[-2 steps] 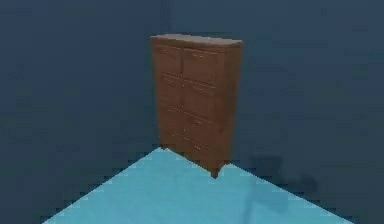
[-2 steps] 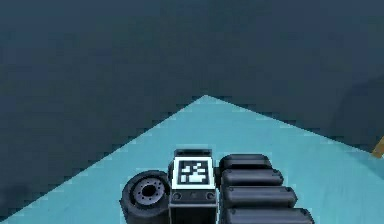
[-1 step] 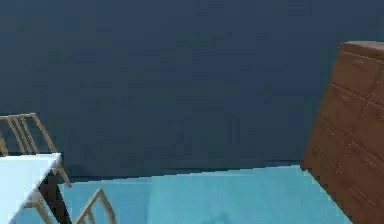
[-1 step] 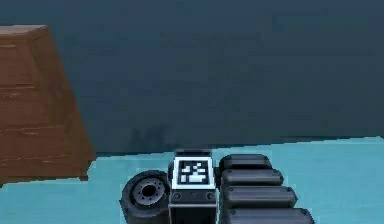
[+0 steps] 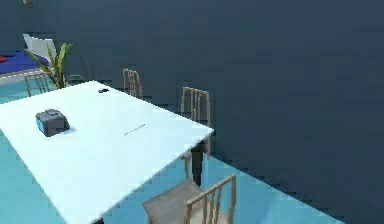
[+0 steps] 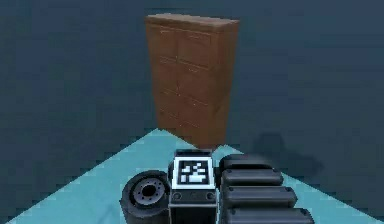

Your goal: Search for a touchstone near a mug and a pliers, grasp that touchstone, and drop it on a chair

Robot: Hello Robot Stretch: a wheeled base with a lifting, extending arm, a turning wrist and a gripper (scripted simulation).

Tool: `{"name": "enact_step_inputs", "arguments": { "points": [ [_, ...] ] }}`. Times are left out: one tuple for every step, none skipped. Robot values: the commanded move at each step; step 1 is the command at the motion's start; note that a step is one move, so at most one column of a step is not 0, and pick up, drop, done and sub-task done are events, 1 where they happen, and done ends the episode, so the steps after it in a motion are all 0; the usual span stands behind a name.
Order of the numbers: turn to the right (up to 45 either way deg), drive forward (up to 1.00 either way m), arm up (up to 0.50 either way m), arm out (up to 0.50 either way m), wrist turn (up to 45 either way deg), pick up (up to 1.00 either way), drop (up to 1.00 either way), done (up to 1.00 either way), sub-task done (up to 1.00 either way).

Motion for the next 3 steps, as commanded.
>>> {"name": "enact_step_inputs", "arguments": {
  "points": [
    [-45.0, 0.00, 0.00, 0.00, 0.0, 0.00, 0.00, 0.00, 0.00],
    [-6.0, 0.00, 0.00, 0.00, 0.0, 0.00, 0.00, 0.00, 0.00],
    [45.0, 0.00, 0.00, 0.00, 0.0, 0.00, 0.00, 0.00, 0.00]
  ]
}}
